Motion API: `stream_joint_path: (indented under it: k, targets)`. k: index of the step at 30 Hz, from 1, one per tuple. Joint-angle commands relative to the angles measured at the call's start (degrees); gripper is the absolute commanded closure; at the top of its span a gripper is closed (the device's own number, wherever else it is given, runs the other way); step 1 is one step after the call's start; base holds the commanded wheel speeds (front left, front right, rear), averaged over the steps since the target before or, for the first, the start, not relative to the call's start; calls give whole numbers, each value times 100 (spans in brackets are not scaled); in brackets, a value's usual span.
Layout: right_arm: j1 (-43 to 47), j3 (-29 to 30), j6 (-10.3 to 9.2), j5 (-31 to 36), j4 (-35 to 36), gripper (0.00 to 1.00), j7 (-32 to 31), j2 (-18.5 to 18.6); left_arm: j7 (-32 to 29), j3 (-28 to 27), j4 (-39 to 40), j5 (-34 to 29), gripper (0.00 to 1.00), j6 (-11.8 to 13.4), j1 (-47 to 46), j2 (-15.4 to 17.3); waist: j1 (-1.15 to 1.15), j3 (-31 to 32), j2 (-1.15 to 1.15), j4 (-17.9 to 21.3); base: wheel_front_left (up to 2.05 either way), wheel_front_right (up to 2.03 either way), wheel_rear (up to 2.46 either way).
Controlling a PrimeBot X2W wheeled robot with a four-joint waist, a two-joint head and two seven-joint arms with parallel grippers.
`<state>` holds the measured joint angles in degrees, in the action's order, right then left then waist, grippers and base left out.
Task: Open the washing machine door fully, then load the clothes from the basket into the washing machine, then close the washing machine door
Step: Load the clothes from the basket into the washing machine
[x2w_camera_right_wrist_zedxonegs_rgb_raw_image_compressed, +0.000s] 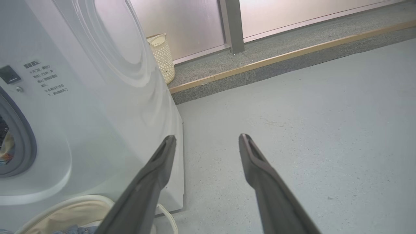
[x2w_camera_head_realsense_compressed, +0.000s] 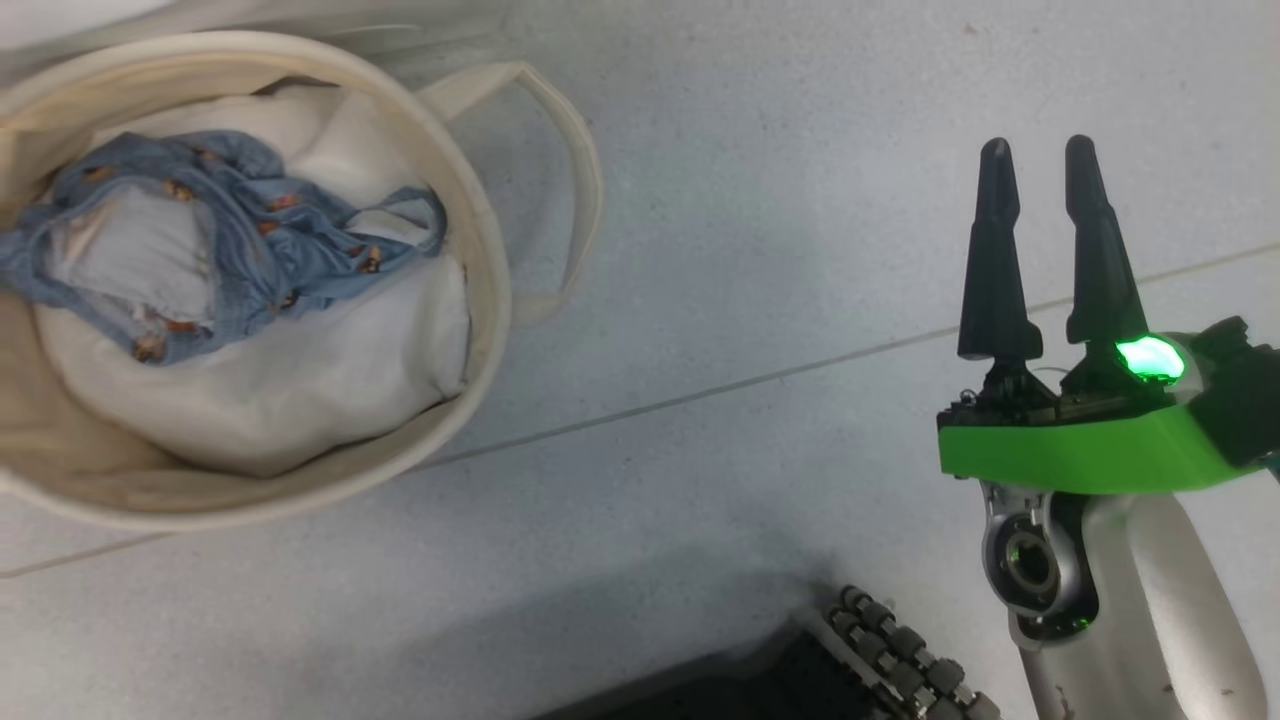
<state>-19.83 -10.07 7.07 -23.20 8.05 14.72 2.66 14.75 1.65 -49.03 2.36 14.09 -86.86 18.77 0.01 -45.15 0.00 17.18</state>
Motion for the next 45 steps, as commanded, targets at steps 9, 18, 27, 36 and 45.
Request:
stream_joint_path:
  k: [9,18,27,36,45]
  targets:
    - [161,-28,42,204,32,0,28,21,25,-87,762,210,0,-281,1090,-158,0,803,0,-465,0,0,0]
    - [451,-53,42,278,-169,0,28,21,25,-124,1030,283,0,-486,2458,-497,0,1771,0,-793,0,0,0]
    - [1016,15,42,328,-330,0,28,21,25,-58,1591,329,0,-695,4429,-1093,0,2985,0,-1081,0,0,0]
    - [1645,103,42,361,-456,0,28,21,25,-20,2033,455,0,-735,5889,-1470,0,3977,0,-1273,0,0,0]
    - [2102,147,42,316,-486,0,28,21,25,37,2281,1081,0,-787,6744,-1585,0,4475,0,-1409,0,0,0]
